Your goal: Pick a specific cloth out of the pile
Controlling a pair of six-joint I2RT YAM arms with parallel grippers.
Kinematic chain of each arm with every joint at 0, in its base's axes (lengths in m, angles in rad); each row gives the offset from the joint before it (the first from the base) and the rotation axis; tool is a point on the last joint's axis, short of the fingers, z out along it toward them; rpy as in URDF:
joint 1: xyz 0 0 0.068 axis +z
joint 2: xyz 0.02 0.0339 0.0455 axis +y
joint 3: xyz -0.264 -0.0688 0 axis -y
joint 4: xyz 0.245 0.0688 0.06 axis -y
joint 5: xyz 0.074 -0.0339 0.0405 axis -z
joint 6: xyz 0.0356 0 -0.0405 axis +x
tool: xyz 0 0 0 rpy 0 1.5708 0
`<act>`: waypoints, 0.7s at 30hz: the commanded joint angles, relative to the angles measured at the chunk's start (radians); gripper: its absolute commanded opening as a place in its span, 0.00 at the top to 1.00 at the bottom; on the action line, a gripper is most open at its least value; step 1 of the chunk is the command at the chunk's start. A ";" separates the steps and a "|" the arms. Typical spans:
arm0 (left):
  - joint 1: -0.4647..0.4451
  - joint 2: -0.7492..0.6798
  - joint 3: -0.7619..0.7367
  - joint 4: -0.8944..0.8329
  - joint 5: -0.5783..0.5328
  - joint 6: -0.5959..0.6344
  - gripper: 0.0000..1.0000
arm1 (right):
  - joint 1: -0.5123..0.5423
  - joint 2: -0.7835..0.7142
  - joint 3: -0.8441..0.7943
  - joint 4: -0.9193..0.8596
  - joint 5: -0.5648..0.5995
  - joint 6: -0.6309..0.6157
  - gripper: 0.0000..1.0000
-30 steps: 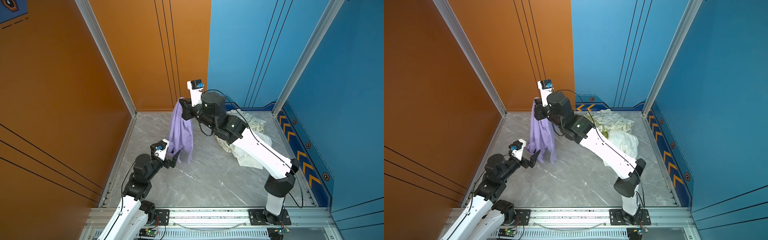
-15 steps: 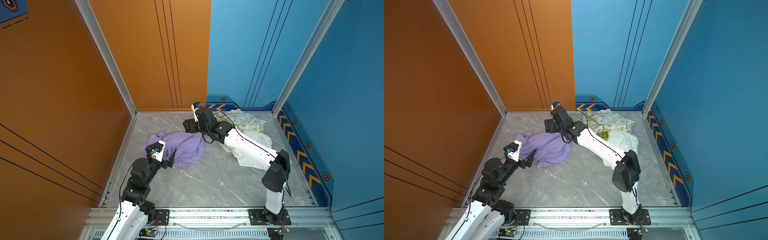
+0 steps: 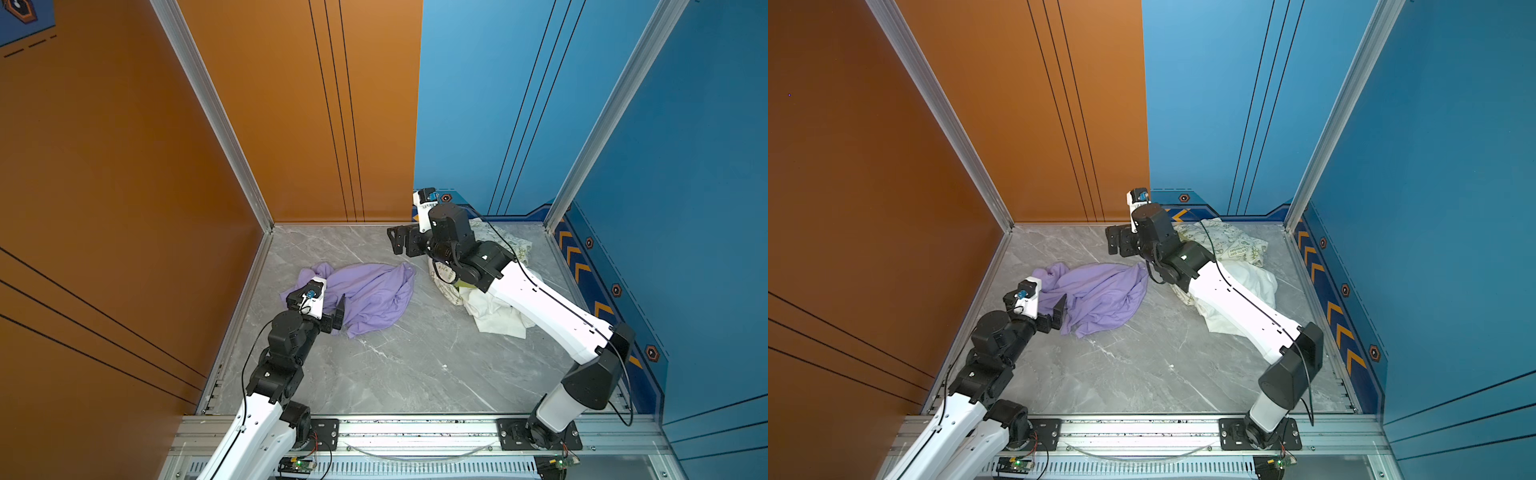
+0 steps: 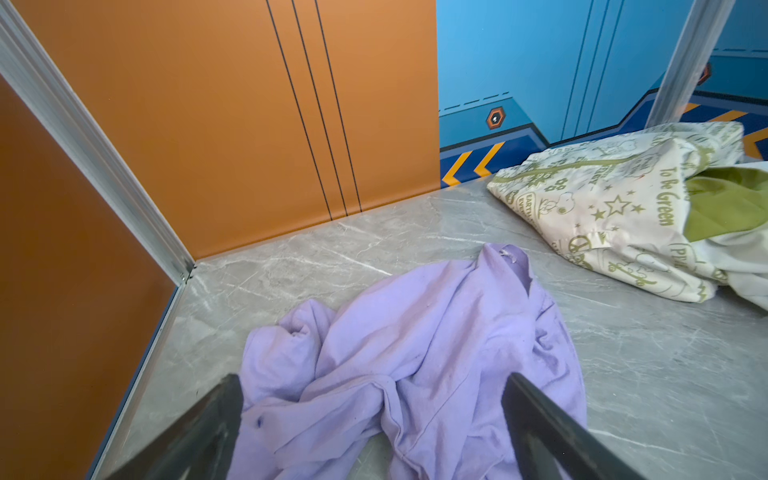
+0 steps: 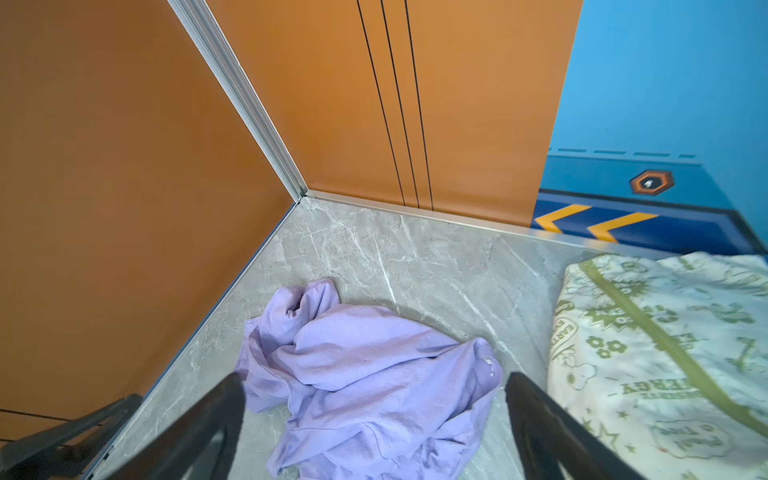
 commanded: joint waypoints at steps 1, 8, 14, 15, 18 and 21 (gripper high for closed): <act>0.035 0.052 0.052 -0.002 -0.085 -0.066 0.02 | -0.039 -0.106 -0.113 0.069 0.034 -0.056 0.01; 0.174 0.198 0.066 0.057 -0.067 -0.185 0.02 | -0.227 -0.404 -0.471 0.178 0.032 -0.037 0.00; 0.252 0.377 0.041 0.228 -0.115 -0.234 0.02 | -0.474 -0.593 -0.788 0.207 0.017 -0.044 0.00; 0.254 0.410 0.035 0.267 -0.122 -0.235 0.02 | -0.515 -0.620 -0.846 0.227 0.008 -0.048 0.00; 0.260 0.514 0.010 0.397 -0.154 -0.245 0.02 | -0.611 -0.687 -1.024 0.325 -0.020 -0.063 0.00; 0.264 0.607 -0.006 0.481 -0.171 -0.243 0.02 | -0.671 -0.722 -1.176 0.440 -0.046 -0.090 0.00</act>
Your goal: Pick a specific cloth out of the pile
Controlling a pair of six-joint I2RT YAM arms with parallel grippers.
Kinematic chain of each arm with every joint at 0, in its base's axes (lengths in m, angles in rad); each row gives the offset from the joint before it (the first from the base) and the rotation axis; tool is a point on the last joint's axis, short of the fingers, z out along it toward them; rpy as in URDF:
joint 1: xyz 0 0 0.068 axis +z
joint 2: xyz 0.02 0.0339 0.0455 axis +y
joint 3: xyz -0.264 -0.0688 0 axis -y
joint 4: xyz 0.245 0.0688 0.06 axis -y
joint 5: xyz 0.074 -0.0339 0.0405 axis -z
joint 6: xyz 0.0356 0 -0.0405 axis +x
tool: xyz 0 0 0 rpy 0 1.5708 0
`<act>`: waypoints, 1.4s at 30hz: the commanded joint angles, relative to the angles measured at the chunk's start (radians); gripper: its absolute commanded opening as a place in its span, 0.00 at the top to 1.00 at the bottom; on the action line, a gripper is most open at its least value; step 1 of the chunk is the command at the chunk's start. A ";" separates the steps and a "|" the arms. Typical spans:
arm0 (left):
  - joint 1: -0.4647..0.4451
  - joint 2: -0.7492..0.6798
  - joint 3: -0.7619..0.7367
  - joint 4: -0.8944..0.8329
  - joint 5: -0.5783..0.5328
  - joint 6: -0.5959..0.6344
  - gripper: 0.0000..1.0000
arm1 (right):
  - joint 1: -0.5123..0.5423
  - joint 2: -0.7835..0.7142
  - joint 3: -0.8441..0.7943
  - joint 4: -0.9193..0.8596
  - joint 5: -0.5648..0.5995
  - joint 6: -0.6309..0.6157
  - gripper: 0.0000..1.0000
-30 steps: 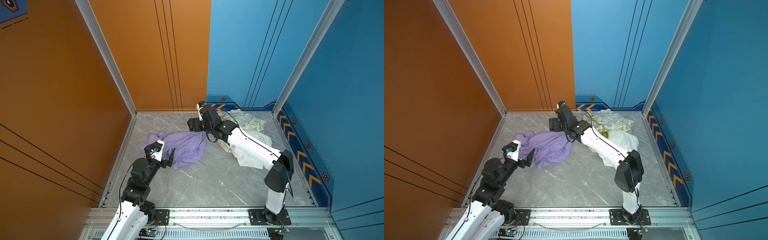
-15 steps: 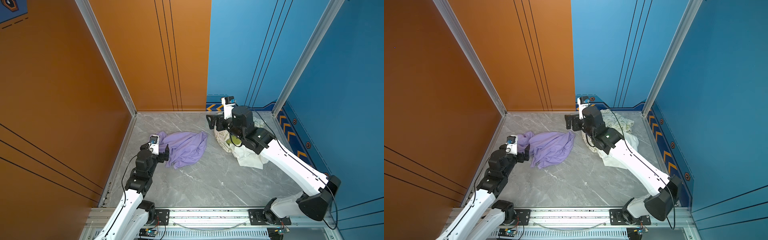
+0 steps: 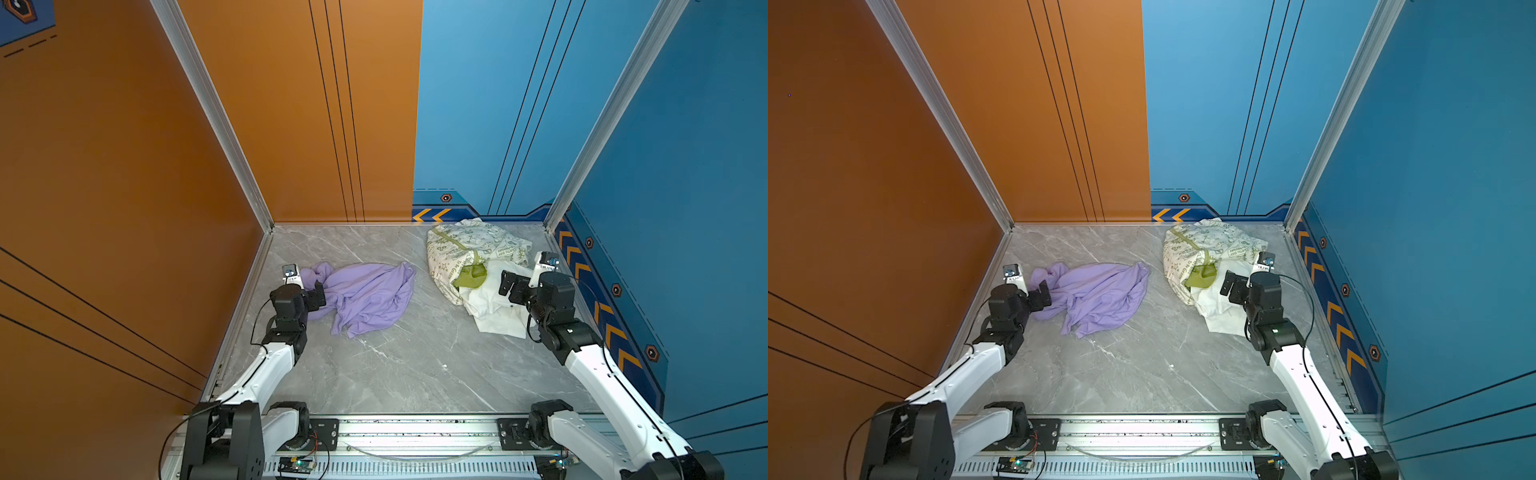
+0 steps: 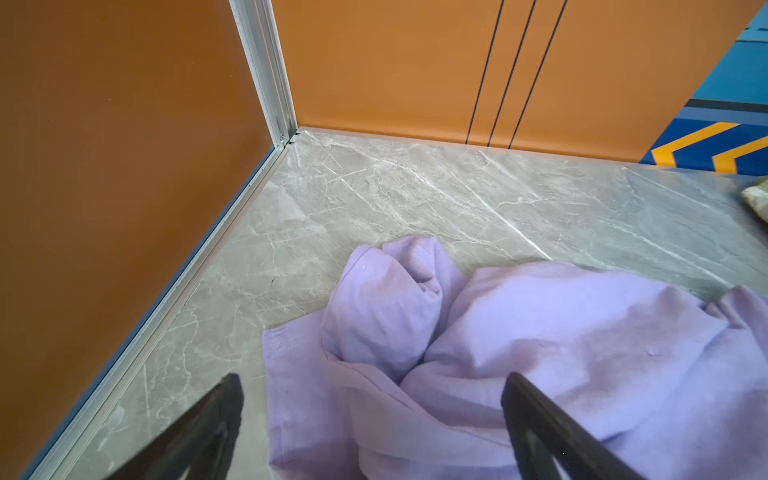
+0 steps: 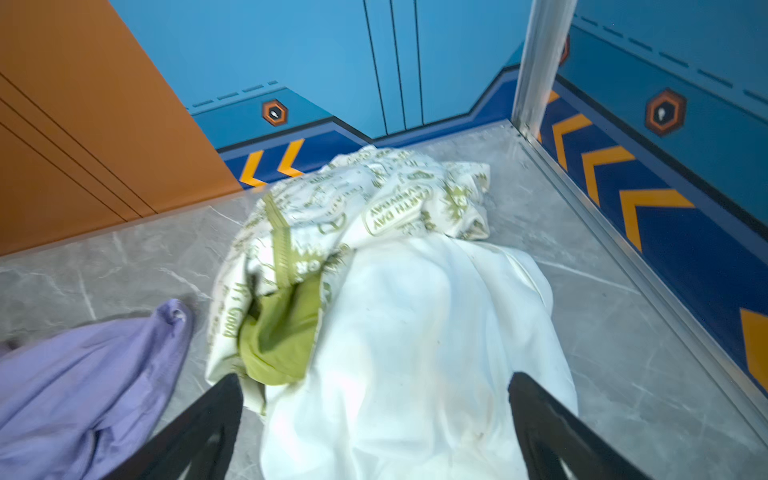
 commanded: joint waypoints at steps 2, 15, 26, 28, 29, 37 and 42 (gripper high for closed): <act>0.010 0.106 -0.038 0.186 -0.060 -0.006 0.02 | -0.055 -0.032 -0.171 0.223 -0.039 -0.072 0.00; -0.016 0.349 -0.146 0.606 -0.031 0.047 0.02 | -0.087 0.289 -0.356 0.795 -0.053 -0.216 0.00; -0.086 0.420 -0.154 0.711 -0.058 0.134 0.02 | -0.112 0.471 -0.217 0.787 -0.155 -0.248 0.00; -0.086 0.422 -0.153 0.709 -0.073 0.131 0.02 | -0.118 0.521 -0.269 0.946 -0.173 -0.261 0.00; -0.086 0.422 -0.153 0.708 -0.080 0.129 0.02 | -0.122 0.571 -0.301 1.056 -0.178 -0.254 0.00; -0.094 0.424 -0.148 0.704 -0.116 0.126 0.02 | -0.119 0.621 -0.262 0.990 -0.117 -0.243 0.00; -0.107 0.426 -0.132 0.681 -0.146 0.133 0.02 | -0.108 0.633 -0.249 0.993 -0.034 -0.223 0.00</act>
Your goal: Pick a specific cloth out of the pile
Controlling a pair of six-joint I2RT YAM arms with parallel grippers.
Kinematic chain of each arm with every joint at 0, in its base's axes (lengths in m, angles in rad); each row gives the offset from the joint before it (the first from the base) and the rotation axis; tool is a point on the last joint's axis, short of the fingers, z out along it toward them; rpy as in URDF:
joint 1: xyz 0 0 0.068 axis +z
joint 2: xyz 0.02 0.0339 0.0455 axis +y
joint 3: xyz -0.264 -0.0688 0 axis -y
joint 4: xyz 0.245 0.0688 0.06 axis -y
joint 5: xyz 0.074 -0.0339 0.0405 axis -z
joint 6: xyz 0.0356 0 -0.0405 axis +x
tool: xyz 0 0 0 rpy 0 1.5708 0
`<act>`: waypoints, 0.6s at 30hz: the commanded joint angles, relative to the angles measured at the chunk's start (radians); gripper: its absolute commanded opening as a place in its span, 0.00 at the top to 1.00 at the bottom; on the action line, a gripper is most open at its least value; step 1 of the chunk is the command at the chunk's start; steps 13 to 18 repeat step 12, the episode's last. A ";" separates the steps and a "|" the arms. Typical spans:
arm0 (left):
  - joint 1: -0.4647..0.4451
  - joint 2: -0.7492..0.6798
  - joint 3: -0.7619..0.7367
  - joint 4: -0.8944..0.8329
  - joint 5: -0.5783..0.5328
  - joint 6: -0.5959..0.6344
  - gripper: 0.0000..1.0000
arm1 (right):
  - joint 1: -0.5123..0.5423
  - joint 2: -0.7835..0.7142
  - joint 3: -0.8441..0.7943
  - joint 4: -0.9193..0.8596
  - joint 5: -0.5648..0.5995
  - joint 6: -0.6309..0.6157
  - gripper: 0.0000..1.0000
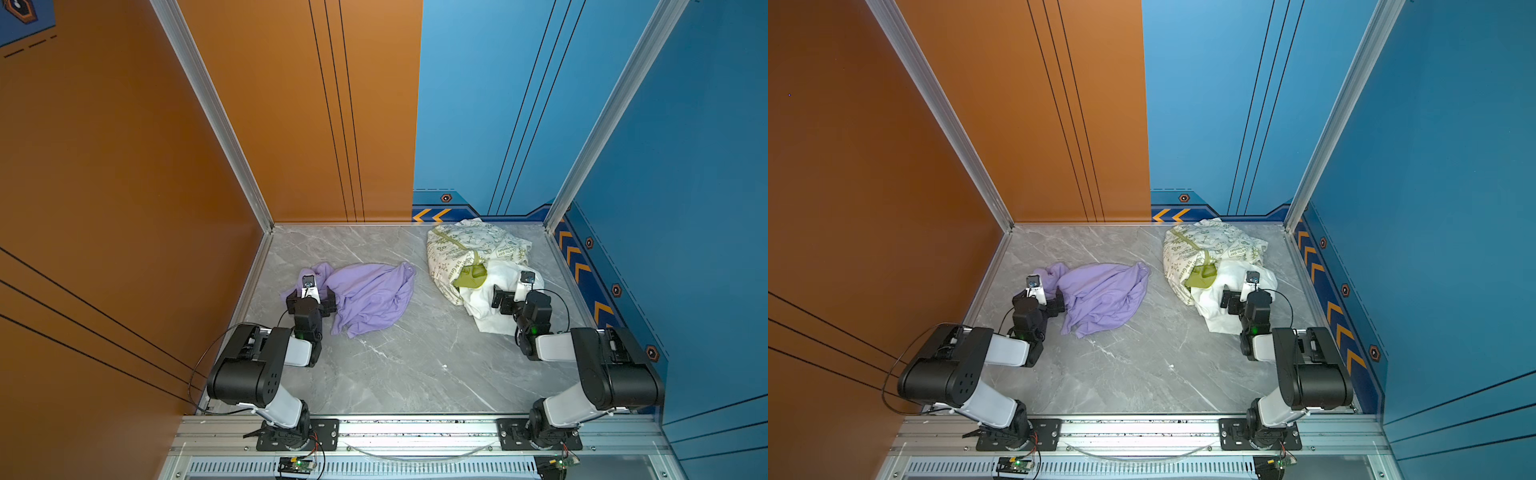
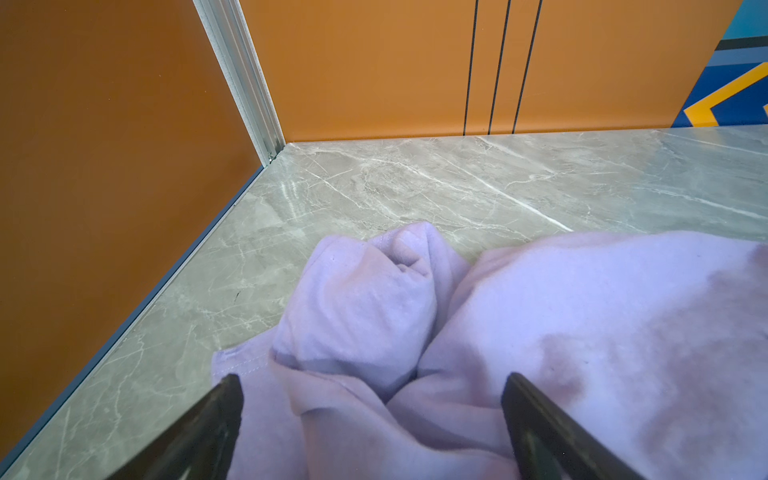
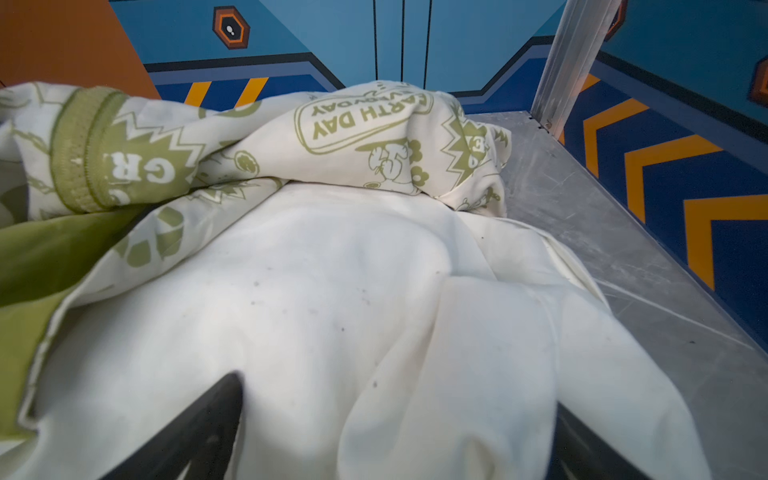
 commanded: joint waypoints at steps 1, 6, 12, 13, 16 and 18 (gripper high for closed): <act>-0.011 0.008 0.015 -0.007 -0.046 0.018 0.02 | 0.014 0.003 0.012 -0.010 0.074 0.006 0.00; -0.025 0.013 0.021 -0.008 -0.059 0.034 0.02 | 0.014 0.002 0.019 -0.031 0.063 -0.001 0.00; -0.014 0.010 0.033 -0.035 -0.044 0.024 0.02 | 0.014 0.002 0.020 -0.027 0.063 -0.001 0.00; -0.014 0.010 0.033 -0.035 -0.044 0.024 0.02 | 0.014 0.002 0.020 -0.027 0.063 -0.001 0.00; -0.014 0.010 0.033 -0.035 -0.044 0.024 0.02 | 0.014 0.002 0.020 -0.027 0.063 -0.001 0.00; -0.014 0.010 0.033 -0.035 -0.044 0.024 0.02 | 0.014 0.002 0.020 -0.027 0.063 -0.001 0.00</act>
